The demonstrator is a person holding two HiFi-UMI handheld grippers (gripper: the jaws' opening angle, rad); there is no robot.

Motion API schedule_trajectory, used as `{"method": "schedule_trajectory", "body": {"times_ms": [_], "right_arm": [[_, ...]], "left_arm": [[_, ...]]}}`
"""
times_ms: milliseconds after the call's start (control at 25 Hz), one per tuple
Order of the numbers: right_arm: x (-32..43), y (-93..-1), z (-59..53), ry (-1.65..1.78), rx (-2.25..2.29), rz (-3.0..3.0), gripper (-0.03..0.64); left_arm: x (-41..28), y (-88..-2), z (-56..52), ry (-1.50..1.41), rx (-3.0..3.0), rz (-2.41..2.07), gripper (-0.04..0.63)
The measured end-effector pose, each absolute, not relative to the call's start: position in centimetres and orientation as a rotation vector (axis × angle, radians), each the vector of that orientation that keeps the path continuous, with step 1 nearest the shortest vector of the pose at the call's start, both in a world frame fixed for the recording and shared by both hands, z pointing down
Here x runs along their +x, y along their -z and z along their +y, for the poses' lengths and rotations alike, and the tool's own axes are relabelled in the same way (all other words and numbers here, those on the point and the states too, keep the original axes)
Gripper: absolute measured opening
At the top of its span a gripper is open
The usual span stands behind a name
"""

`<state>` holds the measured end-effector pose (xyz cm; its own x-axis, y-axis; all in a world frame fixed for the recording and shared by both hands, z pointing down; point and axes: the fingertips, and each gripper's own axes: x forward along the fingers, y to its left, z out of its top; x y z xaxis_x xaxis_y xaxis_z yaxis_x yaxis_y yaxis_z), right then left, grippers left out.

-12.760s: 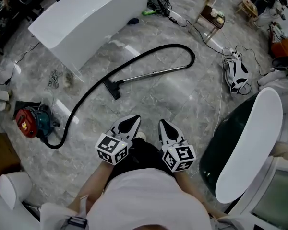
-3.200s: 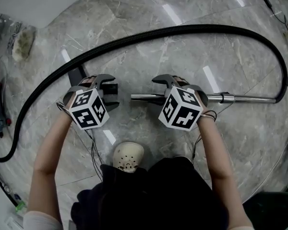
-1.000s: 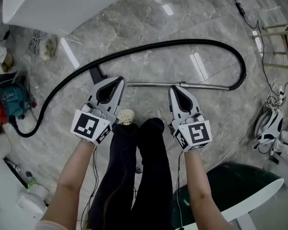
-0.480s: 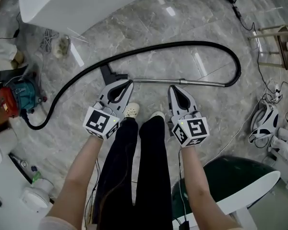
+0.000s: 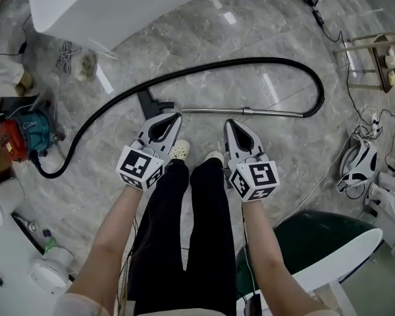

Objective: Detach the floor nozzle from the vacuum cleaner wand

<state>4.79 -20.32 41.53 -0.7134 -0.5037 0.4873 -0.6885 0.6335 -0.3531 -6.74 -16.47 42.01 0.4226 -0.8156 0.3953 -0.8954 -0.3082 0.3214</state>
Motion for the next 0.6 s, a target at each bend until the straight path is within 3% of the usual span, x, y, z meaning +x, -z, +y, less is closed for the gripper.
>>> {"method": "schedule_trajectory", "body": {"times_ms": [600], "right_arm": [[5.9,-40.2,-19.7,-0.758,0.983,-2.512,0.014]], "left_arm": [[-6.6,-41.0,-16.1,-0.053,2.073,-1.396,0.011]]}}
